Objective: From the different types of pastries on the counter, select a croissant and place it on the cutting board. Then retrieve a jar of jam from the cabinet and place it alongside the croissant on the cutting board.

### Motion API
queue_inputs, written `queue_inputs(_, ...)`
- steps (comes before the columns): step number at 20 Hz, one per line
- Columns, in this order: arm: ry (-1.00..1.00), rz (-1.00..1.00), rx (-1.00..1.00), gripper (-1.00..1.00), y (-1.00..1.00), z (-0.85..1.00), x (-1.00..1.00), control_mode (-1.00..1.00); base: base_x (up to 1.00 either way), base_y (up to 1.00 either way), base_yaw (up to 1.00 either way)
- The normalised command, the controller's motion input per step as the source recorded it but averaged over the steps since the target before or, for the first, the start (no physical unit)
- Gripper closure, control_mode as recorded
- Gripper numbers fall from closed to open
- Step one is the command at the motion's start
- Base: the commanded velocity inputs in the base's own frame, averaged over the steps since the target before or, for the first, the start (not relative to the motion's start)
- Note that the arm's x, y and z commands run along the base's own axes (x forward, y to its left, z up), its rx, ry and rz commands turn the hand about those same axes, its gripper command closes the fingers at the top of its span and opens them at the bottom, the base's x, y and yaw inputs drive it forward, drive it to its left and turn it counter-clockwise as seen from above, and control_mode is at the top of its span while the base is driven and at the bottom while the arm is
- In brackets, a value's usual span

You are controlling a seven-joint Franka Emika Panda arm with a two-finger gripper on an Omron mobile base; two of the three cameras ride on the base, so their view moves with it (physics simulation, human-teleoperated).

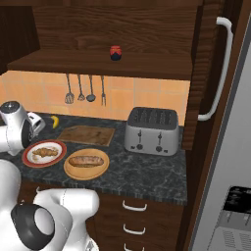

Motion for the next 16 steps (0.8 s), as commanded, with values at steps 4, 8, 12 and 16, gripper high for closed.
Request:
queue_inputs(4, 0.00, 0.00, -0.02, -1.00, 0.10, -0.08, 0.18, -1.00, 0.00, 0.00, 0.00)
queue_inputs(8, 0.00, 0.00, 0.00, -1.00, 0.00, -0.03, 0.29, -1.00, 0.00, 0.00, 0.00)
queue_inputs(12, 0.00, 0.00, 0.00, -1.00, 0.00, -0.16, 0.04, -1.00, 0.00, 0.00, 0.00)
queue_inputs(16, 0.00, 0.00, 0.00, -1.00, 0.00, -0.20, 0.03, -1.00, 0.00, 0.00, 0.00)
